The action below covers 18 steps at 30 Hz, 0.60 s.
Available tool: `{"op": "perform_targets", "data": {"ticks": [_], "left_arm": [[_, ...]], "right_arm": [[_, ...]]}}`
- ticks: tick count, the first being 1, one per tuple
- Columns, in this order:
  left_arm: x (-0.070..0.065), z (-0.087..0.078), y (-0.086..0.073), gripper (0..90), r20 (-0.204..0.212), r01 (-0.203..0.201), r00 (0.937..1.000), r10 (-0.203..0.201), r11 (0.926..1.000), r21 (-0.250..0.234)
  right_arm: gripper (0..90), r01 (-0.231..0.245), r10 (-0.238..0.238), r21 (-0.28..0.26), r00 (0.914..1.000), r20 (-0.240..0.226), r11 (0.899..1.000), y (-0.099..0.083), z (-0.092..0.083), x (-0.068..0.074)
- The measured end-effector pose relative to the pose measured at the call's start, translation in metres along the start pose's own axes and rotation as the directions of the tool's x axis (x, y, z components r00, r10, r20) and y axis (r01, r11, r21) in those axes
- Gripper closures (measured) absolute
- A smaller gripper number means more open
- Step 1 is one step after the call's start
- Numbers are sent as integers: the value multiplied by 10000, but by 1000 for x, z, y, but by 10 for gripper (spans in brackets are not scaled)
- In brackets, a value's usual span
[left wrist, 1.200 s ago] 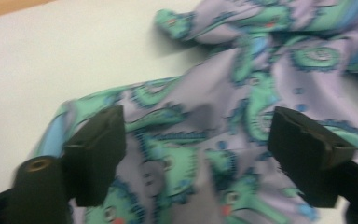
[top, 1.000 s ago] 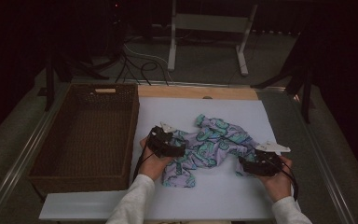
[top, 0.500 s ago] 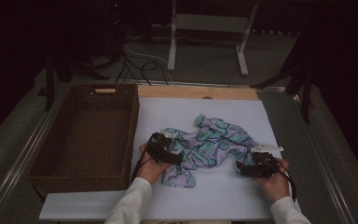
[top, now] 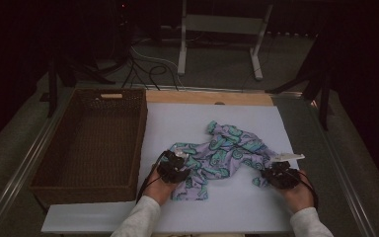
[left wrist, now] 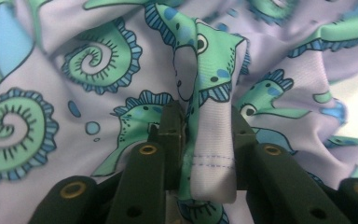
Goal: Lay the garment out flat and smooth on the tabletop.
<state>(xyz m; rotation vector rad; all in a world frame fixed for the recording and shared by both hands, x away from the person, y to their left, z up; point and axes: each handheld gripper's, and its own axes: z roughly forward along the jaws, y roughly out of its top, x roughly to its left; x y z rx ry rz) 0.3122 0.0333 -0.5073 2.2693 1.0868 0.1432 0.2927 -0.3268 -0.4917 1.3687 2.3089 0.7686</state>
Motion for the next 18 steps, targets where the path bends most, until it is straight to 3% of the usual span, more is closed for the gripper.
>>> {"op": "perform_targets", "data": {"ticks": [2,3,5,8,10,11,12,13,15,16,17,18], "left_arm": [[-3,-1,-1,756,161,-100,9998,99,9999,79],[-11,-2,-4,756,407,-377,9985,369,9991,194],[-19,-3,-6,756,579,-556,9969,541,9982,243],[-31,-3,-6,756,930,-952,9914,922,9951,283],[-34,-3,-6,755,990,-1055,9898,1023,9940,276],[-41,-1,-5,755,1260,-1143,9859,1101,9931,259],[-41,-1,-5,755,1260,-1143,9859,1101,9931,259],[-46,0,-4,755,1484,-1348,9804,1296,9906,250],[-48,1,-4,755,1506,-1408,9792,1359,9898,227],[-52,1,-4,756,1696,-1562,9739,1508,9875,191],[-52,1,-4,756,1696,-1562,9739,1508,9875,191],[-57,2,-4,757,1843,-1754,9681,1695,9844,160]], "right_arm": [[819,-59,60,-114,10000,67,9999,0,-3,-3],[823,-252,256,-287,9996,133,9993,-1,-8,-9],[822,-460,469,-484,9987,181,9978,-2,-12,-14],[822,-707,731,-728,9968,308,9948,-4,-18,-22],[822,-784,811,-776,9962,331,9939,-5,-19,-24],[821,-932,968,-839,9945,406,9921,-7,-20,-29],[821,-991,1027,-835,9939,397,9916,-8,-20,-31],[821,-1079,1116,-876,9930,391,9903,-9,-20,-31],[821,-1077,1111,-846,9931,366,9906,-10,-19,-31],[821,-1044,1083,-876,9933,414,9907,-9,-18,-31],[822,-1072,1110,-881,9931,385,9903,-9,-19,-31],[821,-1070,1113,-931,9929,421,9899,-9,-19,-31]]}}
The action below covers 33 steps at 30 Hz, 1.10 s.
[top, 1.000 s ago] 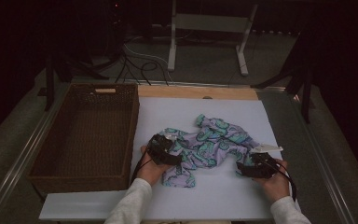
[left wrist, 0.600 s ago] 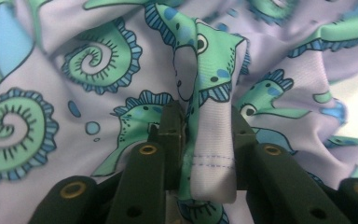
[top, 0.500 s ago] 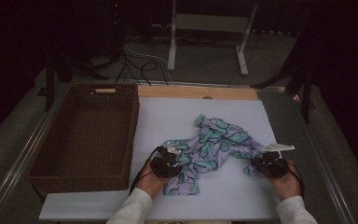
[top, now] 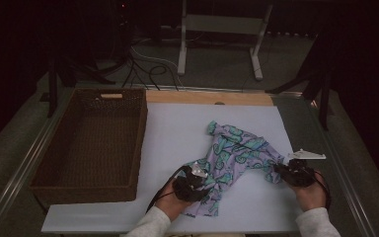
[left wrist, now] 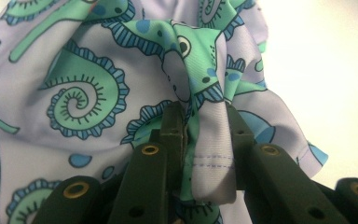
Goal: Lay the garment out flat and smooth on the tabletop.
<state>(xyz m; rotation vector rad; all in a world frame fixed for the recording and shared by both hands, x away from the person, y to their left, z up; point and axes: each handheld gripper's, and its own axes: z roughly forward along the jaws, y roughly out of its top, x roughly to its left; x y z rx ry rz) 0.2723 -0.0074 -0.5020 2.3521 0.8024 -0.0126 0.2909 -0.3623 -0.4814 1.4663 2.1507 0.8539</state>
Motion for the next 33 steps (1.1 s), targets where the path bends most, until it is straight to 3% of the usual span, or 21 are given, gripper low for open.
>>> {"op": "perform_targets", "data": {"ticks": [7,10,14,18,22,23,28,31,33], "left_arm": [[-18,4,5,757,341,-361,9988,365,9993,-115],[-31,9,9,757,637,-699,9955,705,9975,-115],[-39,11,14,740,937,-1029,9901,1041,9945,-172],[-31,2,20,534,765,-623,9948,668,9962,-602],[-25,-6,26,425,379,-381,9984,426,9931,-1113],[-20,-7,33,402,37,-283,9996,290,9907,-1332],[-7,3,51,293,-681,-80,9977,-26,9879,-1547],[0,9,59,248,-768,-44,9970,-91,9849,-1729],[13,18,70,200,-743,237,9965,-370,9847,-1727]], "right_arm": [[820,-97,96,-40,9999,-128,9999,-1,0,-3],[819,-61,61,-39,9999,-135,10000,-1,0,-2],[818,-60,59,-52,9999,-155,10000,0,0,-3],[818,-87,85,-53,9998,-199,9999,0,0,-3],[819,-104,102,-106,9998,-187,9999,0,-1,-2],[819,-104,102,-116,9997,-201,9999,0,-1,-2],[819,-121,118,-132,9997,-224,9998,0,-1,-2],[818,-124,120,-164,9997,-229,9998,0,-2,-2],[818,-165,160,-165,9995,-281,9997,0,-2,-2]]}}
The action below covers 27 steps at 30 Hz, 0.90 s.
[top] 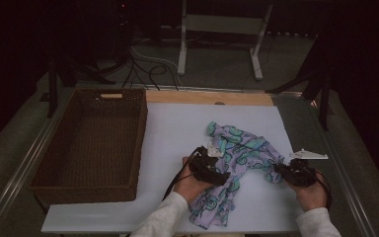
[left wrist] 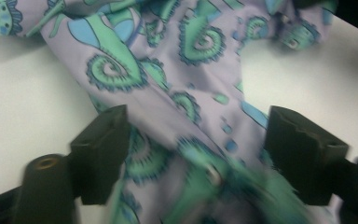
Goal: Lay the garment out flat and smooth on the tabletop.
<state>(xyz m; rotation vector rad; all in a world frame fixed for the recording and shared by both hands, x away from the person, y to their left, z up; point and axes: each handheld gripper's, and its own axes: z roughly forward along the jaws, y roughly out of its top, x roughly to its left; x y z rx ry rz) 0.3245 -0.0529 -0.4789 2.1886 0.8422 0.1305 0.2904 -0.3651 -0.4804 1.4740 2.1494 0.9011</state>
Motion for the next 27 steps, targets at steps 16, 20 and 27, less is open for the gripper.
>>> {"op": "perform_targets", "data": {"ticks": [16,20,27], "left_arm": [[55,41,26,630,-377,1282,9913,-1264,9904,516],[61,35,25,833,-338,1065,9939,-1048,9929,539],[69,9,12,868,-822,773,9939,-734,9960,450]], "right_arm": [[816,26,-26,-6,9999,-138,10000,0,-1,-1],[816,7,-8,-44,9999,-163,10000,-1,-1,-2],[817,77,-77,-13,9999,-115,10000,0,-1,1]]}}
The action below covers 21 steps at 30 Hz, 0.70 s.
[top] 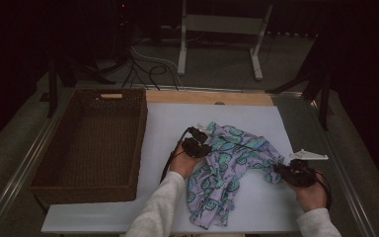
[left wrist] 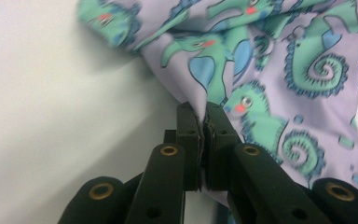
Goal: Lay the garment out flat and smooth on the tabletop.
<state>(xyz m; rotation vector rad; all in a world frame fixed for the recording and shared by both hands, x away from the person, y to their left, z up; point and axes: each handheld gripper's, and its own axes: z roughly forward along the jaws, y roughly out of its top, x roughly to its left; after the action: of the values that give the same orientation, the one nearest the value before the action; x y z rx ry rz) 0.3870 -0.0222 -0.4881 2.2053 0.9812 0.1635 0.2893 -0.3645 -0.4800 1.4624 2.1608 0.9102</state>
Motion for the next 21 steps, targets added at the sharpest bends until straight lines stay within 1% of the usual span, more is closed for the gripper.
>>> {"op": "perform_targets", "data": {"ticks": [1,3,4,6,7,8,9,12,13,14,15,17,18,20,21], "left_arm": [[3,-4,-5,868,-143,-3,9999,4,10000,25],[7,-10,-11,868,-232,57,9997,-55,9999,111],[8,-14,-16,867,-398,40,9992,-36,9999,112],[10,-20,-23,867,-395,93,9992,-88,9999,121],[10,-20,-23,867,-395,93,9992,-88,9999,121],[9,-27,-32,867,-516,29,9987,-18,9998,199],[9,-30,-36,867,-534,-2,9986,13,9998,215],[4,-37,-48,866,-514,-129,9986,147,9993,357],[2,-39,-51,866,-530,-249,9982,275,9984,498],[2,-39,-51,865,-530,-249,9982,275,9984,498],[-2,-41,-60,865,-472,-356,9981,387,9973,640],[-6,-43,-68,865,-381,-461,9981,492,9959,775],[-7,-45,-71,865,-323,-494,9981,522,9952,845],[-7,-45,-71,865,-323,-494,9981,522,9952,845],[-11,-49,-78,865,-177,-534,9983,551,9947,883]], "right_arm": [[817,-5,5,3,10000,3,10000,0,0,0],[817,-13,13,-7,10000,22,10000,0,0,0],[817,2,-2,-11,10000,14,10000,0,0,0],[817,25,-25,-23,10000,5,10000,1,1,1],[817,28,-28,1,10000,16,10000,1,1,2],[816,61,-61,-21,10000,-4,10000,1,1,2],[816,81,-81,-44,10000,-6,10000,1,2,3],[816,125,-125,18,9999,-11,9999,2,2,4],[816,135,-135,16,9999,-26,9999,2,2,4],[816,155,-155,-29,9999,-16,9999,2,3,5],[815,177,-177,-37,9998,-14,9998,2,3,5],[815,176,-176,-43,9998,-14,9998,2,3,5],[815,172,-172,-46,9999,-5,9998,2,3,5],[815,167,-167,-36,9999,1,9999,2,3,5],[815,174,-174,-20,9998,4,9998,2,3,4]]}}
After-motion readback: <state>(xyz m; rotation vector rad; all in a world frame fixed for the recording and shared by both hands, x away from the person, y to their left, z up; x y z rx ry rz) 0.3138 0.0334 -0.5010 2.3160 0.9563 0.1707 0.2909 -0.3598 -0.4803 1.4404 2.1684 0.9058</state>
